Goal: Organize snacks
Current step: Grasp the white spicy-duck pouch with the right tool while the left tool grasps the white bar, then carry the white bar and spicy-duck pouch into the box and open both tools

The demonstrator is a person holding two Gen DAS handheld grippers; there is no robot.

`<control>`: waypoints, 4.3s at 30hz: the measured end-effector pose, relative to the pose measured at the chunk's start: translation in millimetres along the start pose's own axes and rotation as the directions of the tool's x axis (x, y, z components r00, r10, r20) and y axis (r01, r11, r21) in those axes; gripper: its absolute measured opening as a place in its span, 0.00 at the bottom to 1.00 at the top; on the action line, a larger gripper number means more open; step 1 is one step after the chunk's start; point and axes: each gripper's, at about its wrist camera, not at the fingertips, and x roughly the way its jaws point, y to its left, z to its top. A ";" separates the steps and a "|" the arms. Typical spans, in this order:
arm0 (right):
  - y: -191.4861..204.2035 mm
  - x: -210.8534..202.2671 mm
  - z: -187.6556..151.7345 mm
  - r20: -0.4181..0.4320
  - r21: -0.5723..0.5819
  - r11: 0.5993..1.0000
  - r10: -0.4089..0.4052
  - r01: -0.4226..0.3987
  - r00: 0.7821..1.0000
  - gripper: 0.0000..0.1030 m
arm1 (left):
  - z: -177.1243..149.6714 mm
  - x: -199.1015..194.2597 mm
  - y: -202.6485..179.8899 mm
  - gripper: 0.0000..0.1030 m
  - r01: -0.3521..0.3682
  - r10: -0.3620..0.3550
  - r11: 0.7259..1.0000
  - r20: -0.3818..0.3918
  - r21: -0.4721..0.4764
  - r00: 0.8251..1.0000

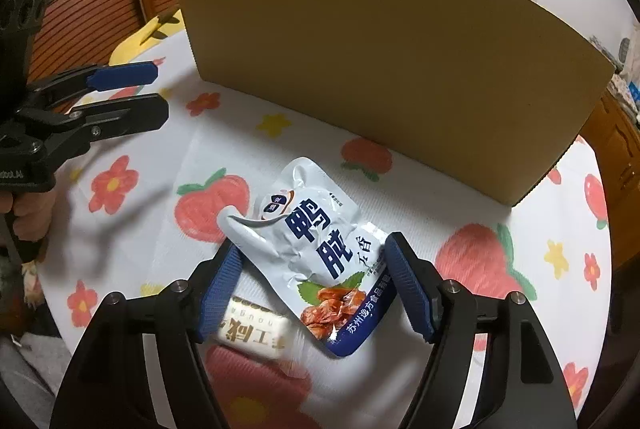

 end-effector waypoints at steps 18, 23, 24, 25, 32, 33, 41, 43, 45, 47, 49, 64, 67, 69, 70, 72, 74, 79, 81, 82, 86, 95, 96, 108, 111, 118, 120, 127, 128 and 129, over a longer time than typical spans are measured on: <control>-16.8 -32.6 -10.6 0.101 0.096 0.994 -0.053 0.043 0.993 0.22 | -3.5 0.5 -20.2 0.78 0.010 -0.009 0.997 -0.015 0.070 1.000; -26.3 -42.2 -17.9 0.129 0.136 0.989 -0.076 0.058 0.989 0.21 | -4.7 2.9 -38.9 0.78 0.057 -0.052 0.991 -0.047 0.117 0.998; -26.0 -42.3 -17.6 0.135 0.144 0.988 -0.075 0.055 0.988 0.21 | -4.5 2.8 -42.4 0.78 0.067 -0.061 0.990 -0.053 0.125 0.997; -25.0 -42.6 -18.5 0.139 0.149 0.987 -0.073 0.052 0.988 0.21 | -4.8 3.0 -46.8 0.78 0.080 -0.072 0.987 -0.063 0.136 0.995; -36.5 -52.3 -28.6 0.161 0.201 0.979 -0.056 0.023 0.985 0.21 | -10.1 4.9 -77.9 0.78 0.178 -0.147 0.959 -0.152 0.220 0.977; -38.0 -53.6 -30.4 0.160 0.205 0.979 -0.055 0.021 0.986 0.21 | -11.4 6.5 -82.2 0.78 0.190 -0.153 0.954 -0.170 0.231 0.974; -41.5 -62.5 -37.1 0.168 0.224 0.974 -0.062 0.023 0.984 0.21 | -19.0 20.8 -102.7 0.77 0.245 -0.176 0.934 -0.261 0.259 0.949; -42.7 -62.9 -38.3 0.167 0.227 0.974 -0.062 0.023 0.984 0.21 | -19.0 22.9 -103.0 0.75 0.249 -0.177 0.935 -0.275 0.253 0.945; -42.8 -63.3 -40.4 0.167 0.231 0.973 -0.067 0.027 0.984 0.21 | -19.5 24.2 -102.9 0.72 0.257 -0.183 0.934 -0.288 0.247 0.940; -42.9 -63.2 -41.5 0.165 0.234 0.972 -0.067 0.026 0.984 0.21 | -20.1 27.3 -103.5 0.61 0.263 -0.186 0.935 -0.301 0.238 0.935; -43.1 -63.0 -42.9 0.164 0.240 0.971 -0.065 0.024 0.984 0.21 | -20.7 27.0 -104.3 0.60 0.252 -0.176 0.936 -0.292 0.247 0.940; -43.8 -61.9 -50.8 0.166 0.258 0.966 -0.059 0.015 0.984 0.21 | -19.1 20.0 -99.0 0.18 0.241 -0.184 0.947 -0.253 0.215 0.950; -43.6 -62.0 -51.2 0.167 0.257 0.966 -0.063 0.018 0.984 0.21 | -15.5 17.4 -96.9 0.18 0.232 -0.181 0.950 -0.236 0.208 0.955; -43.6 -62.3 -51.8 0.168 0.258 0.966 -0.064 0.018 0.984 0.21 | -13.1 16.3 -94.6 0.18 0.224 -0.178 0.954 -0.224 0.201 0.958; -43.7 -62.6 -51.8 0.169 0.259 0.966 -0.064 0.018 0.984 0.21 | -12.2 15.9 -93.8 0.18 0.221 -0.177 0.955 -0.219 0.198 0.960; -44.1 -63.7 -51.7 0.172 0.261 0.965 -0.063 0.016 0.983 0.21 | -10.5 15.8 -91.2 0.18 0.215 -0.174 0.958 -0.213 0.190 0.962; -44.2 -64.5 -52.0 0.174 0.262 0.965 -0.062 0.015 0.983 0.20 | -8.9 17.0 -90.2 0.18 0.211 -0.172 0.960 -0.209 0.182 0.963; -44.8 -65.8 -52.5 0.175 0.263 0.965 -0.063 0.014 0.983 0.20 | -6.6 15.5 -86.8 0.18 0.195 -0.161 0.966 -0.191 0.171 0.968; -44.8 -67.6 -52.2 0.178 0.263 0.965 -0.062 0.013 0.982 0.20 | -4.6 13.5 -84.5 0.18 0.189 -0.159 0.968 -0.179 0.163 0.971; -44.5 -69.3 -51.6 0.181 0.262 0.965 -0.062 0.013 0.982 0.20 | -3.3 12.4 -83.4 0.18 0.187 -0.159 0.970 -0.172 0.158 0.972; -43.0 -79.9 -48.0 0.203 0.256 0.967 -0.064 0.010 0.977 0.20 | 5.4 6.6 -76.3 0.18 0.174 -0.154 0.975 -0.138 0.139 0.978; -39.1 -102.4 -39.7 0.245 0.240 0.971 -0.081 0.021 0.966 0.20 | 22.3 -7.8 -56.2 0.18 0.148 -0.142 0.985 -0.062 0.093 0.988; -39.1 -103.7 -39.6 0.247 0.239 0.971 -0.081 0.021 0.966 0.20 | 24.4 -8.6 -53.6 0.18 0.145 -0.141 0.986 -0.054 0.086 0.989; -34.8 -129.5 -8.7 0.313 0.176 0.983 -0.110 0.057 0.943 0.20 | 75.1 -30.4 -29.4 0.18 0.106 -0.110 0.992 0.054 0.075 0.992; -36.0 -137.3 0.7 0.330 0.161 0.985 -0.114 0.063 0.937 0.20 | 84.5 -34.2 -24.1 0.18 0.100 -0.105 0.992 0.066 0.075 0.992; -33.7 -152.9 31.8 0.369 0.100 0.990 -0.129 0.098 0.920 0.20 | 109.0 -37.8 -18.7 0.19 0.078 -0.085 0.993 0.089 0.083 0.992; -31.6 -156.7 42.6 0.382 0.079 0.991 -0.131 0.109 0.915 0.20 | 116.9 -39.0 -16.8 0.19 0.077 -0.084 0.994 0.096 0.080 0.992; -29.4 -154.1 72.7 0.393 0.030 0.993 -0.118 0.116 0.912 0.20 | 140.0 -34.9 -7.5 0.19 0.026 -0.037 0.995 0.115 0.094 0.993; -29.1 -151.5 79.5 0.392 0.022 0.992 -0.119 0.120 0.912 0.20 | 142.4 -32.3 -6.6 0.19 0.020 -0.031 0.995 0.114 0.097 0.993; -29.7 -149.5 84.1 0.392 0.016 0.992 -0.121 0.125 0.912 0.20 | 144.9 -30.3 -5.8 0.19 0.013 -0.024 0.995 0.113 0.101 0.993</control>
